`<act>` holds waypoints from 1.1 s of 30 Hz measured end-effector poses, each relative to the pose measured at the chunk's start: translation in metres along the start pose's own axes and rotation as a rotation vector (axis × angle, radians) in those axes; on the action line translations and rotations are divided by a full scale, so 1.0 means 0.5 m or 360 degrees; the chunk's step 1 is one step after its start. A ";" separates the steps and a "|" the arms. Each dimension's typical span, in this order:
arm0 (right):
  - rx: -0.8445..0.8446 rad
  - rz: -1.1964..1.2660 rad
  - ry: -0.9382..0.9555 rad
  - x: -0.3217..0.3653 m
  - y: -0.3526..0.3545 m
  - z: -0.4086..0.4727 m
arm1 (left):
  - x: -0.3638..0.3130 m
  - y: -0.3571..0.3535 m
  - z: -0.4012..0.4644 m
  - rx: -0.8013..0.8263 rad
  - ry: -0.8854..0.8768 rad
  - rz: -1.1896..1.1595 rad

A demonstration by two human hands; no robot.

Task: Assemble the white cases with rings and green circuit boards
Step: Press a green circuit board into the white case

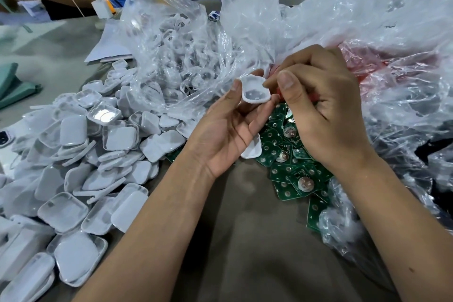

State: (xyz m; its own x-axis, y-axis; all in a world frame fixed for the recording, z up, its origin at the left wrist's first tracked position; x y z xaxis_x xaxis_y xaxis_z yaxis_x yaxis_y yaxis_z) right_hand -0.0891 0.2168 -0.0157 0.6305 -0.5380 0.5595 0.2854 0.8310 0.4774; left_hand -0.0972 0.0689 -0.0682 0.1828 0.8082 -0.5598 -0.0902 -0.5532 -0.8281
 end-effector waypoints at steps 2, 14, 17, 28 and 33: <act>-0.0017 0.0013 0.0003 0.000 0.004 -0.001 | -0.001 -0.003 -0.002 0.0050 0.0019 -0.0025; 0.0064 -0.0101 0.0205 0.028 0.000 -0.006 | -0.004 -0.009 -0.013 0.0313 0.0066 -0.0165; 0.0067 -0.0112 0.0217 0.029 0.000 -0.006 | -0.004 -0.009 -0.013 0.0318 0.0073 -0.0166; 0.0103 -0.0165 0.0201 0.033 -0.003 -0.004 | -0.007 -0.009 -0.012 0.0262 0.0079 -0.0177; 0.0127 -0.0162 0.0205 0.030 -0.005 -0.004 | -0.010 -0.009 -0.011 0.0224 0.0048 -0.0120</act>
State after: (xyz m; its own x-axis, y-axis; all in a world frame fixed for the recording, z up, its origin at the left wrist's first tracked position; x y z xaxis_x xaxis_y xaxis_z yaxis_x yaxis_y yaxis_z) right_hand -0.0787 0.2070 -0.0097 0.6899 -0.5918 0.4169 0.2972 0.7567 0.5822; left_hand -0.0923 0.0663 -0.0615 0.2232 0.8390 -0.4963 -0.2111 -0.4555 -0.8649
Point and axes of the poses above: each hand's wrist, its own z-axis towards the middle knuckle, its own y-axis out of the back of the hand, x = y × z, the point moved 4 cm from there along z, towards the middle knuckle, and after that the axes turned 5 degrees about -y, right-handed, at the moved point
